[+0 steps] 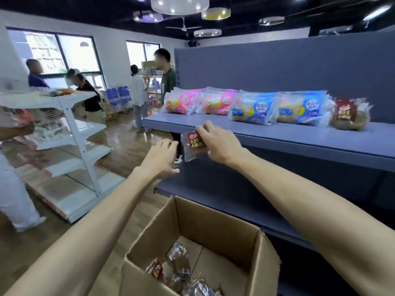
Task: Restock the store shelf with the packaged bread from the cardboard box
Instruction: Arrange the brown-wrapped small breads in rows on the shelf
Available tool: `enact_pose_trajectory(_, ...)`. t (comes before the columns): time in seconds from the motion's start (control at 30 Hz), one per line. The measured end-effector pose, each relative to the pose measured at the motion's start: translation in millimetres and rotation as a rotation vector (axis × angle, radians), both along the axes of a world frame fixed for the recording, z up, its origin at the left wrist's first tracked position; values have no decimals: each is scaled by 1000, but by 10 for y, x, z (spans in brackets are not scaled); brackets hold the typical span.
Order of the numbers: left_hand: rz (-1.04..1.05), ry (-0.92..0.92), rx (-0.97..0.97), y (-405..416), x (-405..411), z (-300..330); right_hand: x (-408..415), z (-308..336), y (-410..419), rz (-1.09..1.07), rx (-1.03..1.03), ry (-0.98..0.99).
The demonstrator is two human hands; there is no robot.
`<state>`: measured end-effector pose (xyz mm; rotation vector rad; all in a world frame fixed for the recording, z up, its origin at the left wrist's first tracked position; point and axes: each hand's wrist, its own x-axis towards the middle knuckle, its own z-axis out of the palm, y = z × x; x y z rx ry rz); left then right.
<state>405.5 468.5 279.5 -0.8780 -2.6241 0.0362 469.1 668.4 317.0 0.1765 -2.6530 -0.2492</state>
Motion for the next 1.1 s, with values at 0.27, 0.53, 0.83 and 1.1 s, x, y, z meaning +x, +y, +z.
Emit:
enact_pose_trajectory(0.27, -149, 51, 123, 1026, 121, 681, 425, 864, 1067, -106, 8, 108)
enact_pose_trajectory(0.53, -384, 37, 175, 2420, 463, 917, 1126, 1049, 2266, -376, 55, 115)
enact_pose_trajectory(0.83, -560, 120, 119, 3581, 751, 841, 1561, 984, 3137, -542, 31, 88)
enact_pose_trajectory(1.1, -562, 2, 338, 3839, 630, 619, 1551, 803, 3446, -654, 19, 28)
